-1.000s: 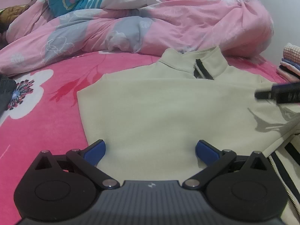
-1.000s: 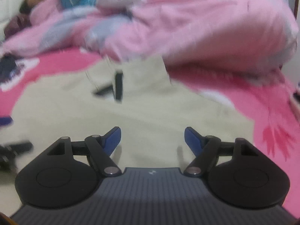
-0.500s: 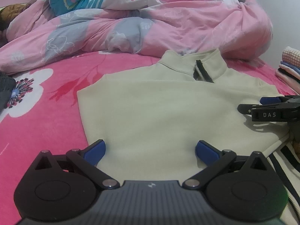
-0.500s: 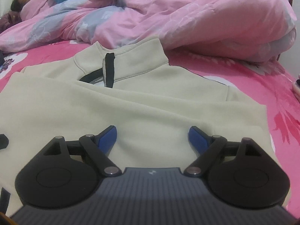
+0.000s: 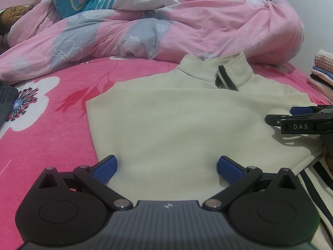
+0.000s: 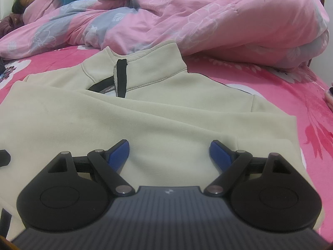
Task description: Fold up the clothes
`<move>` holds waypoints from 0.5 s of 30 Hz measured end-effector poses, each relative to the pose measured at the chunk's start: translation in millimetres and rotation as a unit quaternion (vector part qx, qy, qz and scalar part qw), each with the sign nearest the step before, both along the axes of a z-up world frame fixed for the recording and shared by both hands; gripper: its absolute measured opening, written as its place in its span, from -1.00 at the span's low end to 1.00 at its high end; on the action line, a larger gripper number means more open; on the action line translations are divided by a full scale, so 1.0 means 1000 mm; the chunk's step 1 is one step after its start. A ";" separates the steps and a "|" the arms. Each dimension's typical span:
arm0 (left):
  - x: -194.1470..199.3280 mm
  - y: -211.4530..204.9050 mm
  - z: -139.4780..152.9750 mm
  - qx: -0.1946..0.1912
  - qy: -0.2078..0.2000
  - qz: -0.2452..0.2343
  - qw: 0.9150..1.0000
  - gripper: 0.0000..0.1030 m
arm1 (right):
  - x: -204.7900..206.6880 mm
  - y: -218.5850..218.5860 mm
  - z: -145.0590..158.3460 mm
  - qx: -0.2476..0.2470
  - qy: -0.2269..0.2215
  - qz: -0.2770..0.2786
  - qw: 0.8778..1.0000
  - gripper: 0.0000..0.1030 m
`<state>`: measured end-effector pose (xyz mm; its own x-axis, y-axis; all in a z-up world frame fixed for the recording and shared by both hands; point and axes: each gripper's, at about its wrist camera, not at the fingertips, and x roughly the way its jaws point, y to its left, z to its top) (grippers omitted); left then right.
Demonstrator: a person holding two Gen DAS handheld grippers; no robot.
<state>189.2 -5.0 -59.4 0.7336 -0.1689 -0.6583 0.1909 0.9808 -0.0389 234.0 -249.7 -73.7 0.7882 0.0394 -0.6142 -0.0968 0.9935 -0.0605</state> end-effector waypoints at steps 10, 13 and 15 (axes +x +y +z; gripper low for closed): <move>-0.001 0.000 0.000 -0.001 0.001 0.000 1.000 1.00 | 0.000 -0.001 0.000 -0.001 -0.001 0.000 1.000 0.66; 0.000 0.000 0.001 -0.001 0.002 0.000 1.000 1.00 | 0.000 0.000 0.001 -0.003 0.001 0.000 1.000 0.66; 0.000 0.000 0.001 -0.002 0.002 0.000 1.000 1.00 | 0.000 0.002 0.006 -0.010 0.008 -0.005 1.000 0.67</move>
